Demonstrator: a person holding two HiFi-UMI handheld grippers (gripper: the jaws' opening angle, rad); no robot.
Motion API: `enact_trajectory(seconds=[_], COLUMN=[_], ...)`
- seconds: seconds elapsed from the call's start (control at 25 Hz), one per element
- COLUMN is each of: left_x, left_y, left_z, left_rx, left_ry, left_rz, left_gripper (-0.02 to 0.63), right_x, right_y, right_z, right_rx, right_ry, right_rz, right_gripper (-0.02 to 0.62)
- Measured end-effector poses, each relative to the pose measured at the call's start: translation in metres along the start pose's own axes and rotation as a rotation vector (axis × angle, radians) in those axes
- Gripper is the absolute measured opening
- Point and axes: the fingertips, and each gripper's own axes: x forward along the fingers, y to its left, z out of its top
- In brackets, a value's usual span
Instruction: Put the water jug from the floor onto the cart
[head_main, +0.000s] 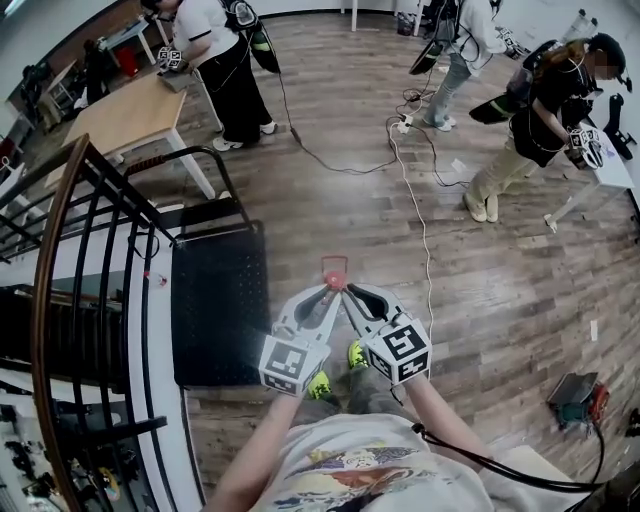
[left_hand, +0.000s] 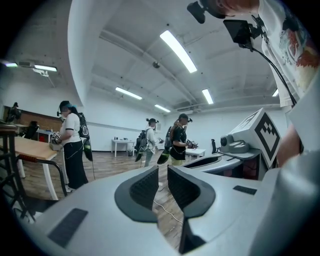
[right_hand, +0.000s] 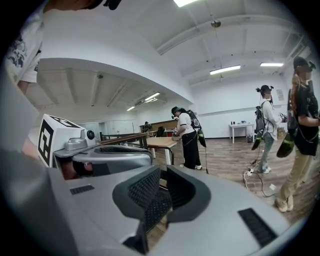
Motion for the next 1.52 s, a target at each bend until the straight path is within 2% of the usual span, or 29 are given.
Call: enact_trajectory(seconds=[0.36,0.88,1.2,1.52], left_x=[0.052,0.126,0.169,0.210], left_y=[0.014,0.046,0.087,0.128], left_z=[-0.001,-0.056,-0.093,-0.160], left_rx=[-0.003,-0.042,-0.042,-0.050], left_ry=[0.045,0.143,0.183,0.207], left_rz=[0.080,0.132,0.119,0.084], left_gripper=[0.043,0.041,0.042,0.043], right_x=[0.018,0.065,0.115,0.171], right_y=[-0.051,-0.116,-0.153,-0.187], right_z=[0.003,-0.042,-0.069,-0.130], right_rx=[-0.024,-0.001,0.027,0.059], right_ry=[0.024,0.127,0.154,0.187], right_rz=[0.084,0.143,0.118,0.070], right_gripper=[0.028,0.028,0.028,0.031])
